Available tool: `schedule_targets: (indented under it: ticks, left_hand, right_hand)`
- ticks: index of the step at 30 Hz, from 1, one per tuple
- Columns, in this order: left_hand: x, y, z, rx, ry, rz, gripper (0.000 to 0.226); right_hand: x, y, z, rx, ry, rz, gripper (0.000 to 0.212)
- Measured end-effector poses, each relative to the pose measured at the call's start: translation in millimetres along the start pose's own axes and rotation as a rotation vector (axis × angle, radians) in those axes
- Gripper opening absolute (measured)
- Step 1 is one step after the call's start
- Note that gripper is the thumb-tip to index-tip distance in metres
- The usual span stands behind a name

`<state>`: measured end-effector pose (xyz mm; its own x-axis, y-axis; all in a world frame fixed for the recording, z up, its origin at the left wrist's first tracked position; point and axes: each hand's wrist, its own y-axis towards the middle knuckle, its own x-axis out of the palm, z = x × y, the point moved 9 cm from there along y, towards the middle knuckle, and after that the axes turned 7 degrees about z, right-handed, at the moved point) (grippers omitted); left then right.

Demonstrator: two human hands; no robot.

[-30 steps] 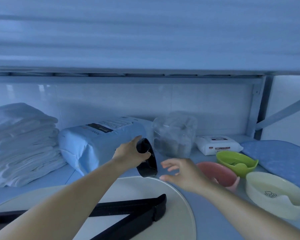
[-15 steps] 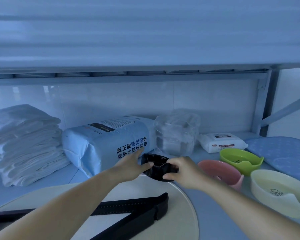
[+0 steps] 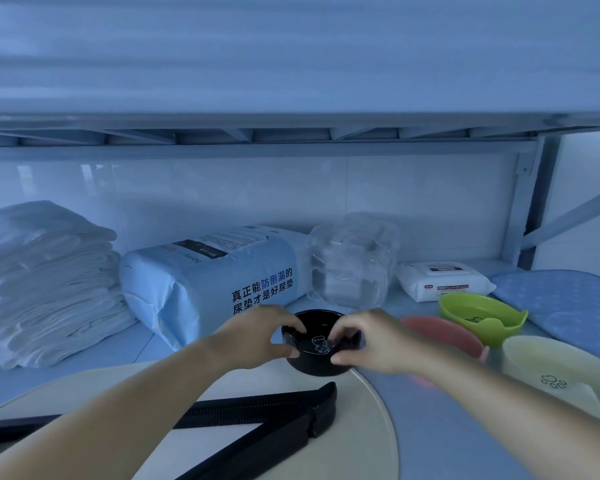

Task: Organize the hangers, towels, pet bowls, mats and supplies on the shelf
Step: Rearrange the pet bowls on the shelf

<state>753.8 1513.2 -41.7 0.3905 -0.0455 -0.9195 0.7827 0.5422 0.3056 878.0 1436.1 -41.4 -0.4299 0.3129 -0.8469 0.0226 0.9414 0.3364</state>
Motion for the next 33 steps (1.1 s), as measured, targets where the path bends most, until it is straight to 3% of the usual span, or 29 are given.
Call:
schedule_targets:
  ticks: [3,7,11,16,21,27,33]
  left_hand:
    - [-39.5,9.0,-6.2,0.001,0.076,0.168,0.046]
    - [-97.6,18.9,-26.9,-0.066,0.267,0.336,0.037]
    - [-113.1,20.7,-58.9,-0.162,0.391,0.337,0.043]
    - [-91.8,18.6,-93.7,-0.298,0.475,0.218,0.059]
    - [-89.4,14.0,-89.2,-0.316,0.558,0.302,0.058]
    - [-88.0,12.5,-87.6,-0.311,0.607,0.325,0.059]
    - [-86.5,10.2,-90.1,-0.318,0.630,0.323,0.072]
  right_hand:
    - [-46.3,19.8,-3.7,-0.069,-0.070,0.188,0.031]
    - [-92.5,49.8,-0.1,-0.106,-0.180,0.371,0.033]
    - [-91.4,75.7,14.7,-0.018,-0.235,0.374,0.048]
    - [-67.9,99.1,34.4,0.116,-0.237,0.297,0.067]
    - [-52.5,111.1,55.7,0.215,-0.380,0.256,0.058]
    - [-61.0,111.9,71.2,0.216,-0.448,0.325,0.038]
    - [-66.7,115.0,71.8,0.173,-0.402,0.308,0.042]
